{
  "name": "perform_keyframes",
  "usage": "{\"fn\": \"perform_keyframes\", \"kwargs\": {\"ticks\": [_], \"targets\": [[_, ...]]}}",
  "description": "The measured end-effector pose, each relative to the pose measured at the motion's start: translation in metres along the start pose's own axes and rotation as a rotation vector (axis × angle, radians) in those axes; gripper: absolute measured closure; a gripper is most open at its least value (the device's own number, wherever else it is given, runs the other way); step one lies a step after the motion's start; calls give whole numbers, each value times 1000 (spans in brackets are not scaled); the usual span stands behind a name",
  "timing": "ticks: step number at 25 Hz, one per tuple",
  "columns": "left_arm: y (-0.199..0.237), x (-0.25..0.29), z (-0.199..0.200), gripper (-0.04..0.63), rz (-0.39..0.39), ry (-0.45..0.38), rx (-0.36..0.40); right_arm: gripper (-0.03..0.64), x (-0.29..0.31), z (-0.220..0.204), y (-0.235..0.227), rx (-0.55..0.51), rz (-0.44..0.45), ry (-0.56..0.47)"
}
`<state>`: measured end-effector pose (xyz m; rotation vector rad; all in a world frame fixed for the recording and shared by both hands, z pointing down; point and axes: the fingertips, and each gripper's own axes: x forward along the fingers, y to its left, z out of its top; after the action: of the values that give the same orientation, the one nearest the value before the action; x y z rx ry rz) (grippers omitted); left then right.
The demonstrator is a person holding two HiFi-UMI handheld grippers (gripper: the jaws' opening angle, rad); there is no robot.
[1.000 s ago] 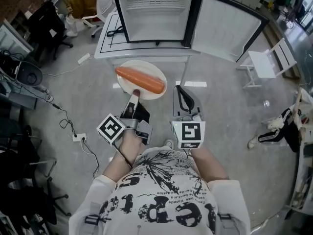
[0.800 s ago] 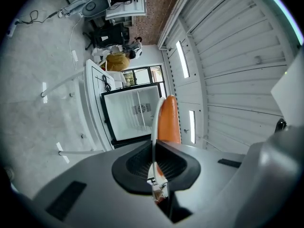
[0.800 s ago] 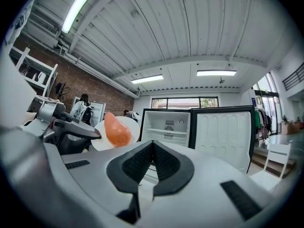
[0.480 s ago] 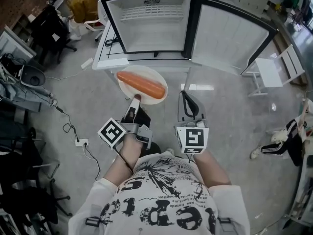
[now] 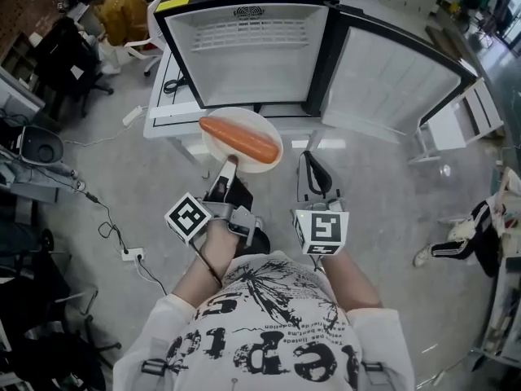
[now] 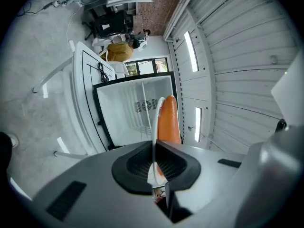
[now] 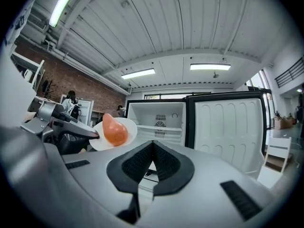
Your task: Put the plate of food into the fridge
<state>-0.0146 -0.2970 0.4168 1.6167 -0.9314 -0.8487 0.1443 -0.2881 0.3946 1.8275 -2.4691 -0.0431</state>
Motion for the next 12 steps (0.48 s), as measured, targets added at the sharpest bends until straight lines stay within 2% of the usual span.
{"fn": "perform_keyframes", "kwargs": {"ticks": [12], "targets": [[7, 102, 93, 574, -59, 94, 1, 615, 124, 15, 7, 2, -89, 4]]}}
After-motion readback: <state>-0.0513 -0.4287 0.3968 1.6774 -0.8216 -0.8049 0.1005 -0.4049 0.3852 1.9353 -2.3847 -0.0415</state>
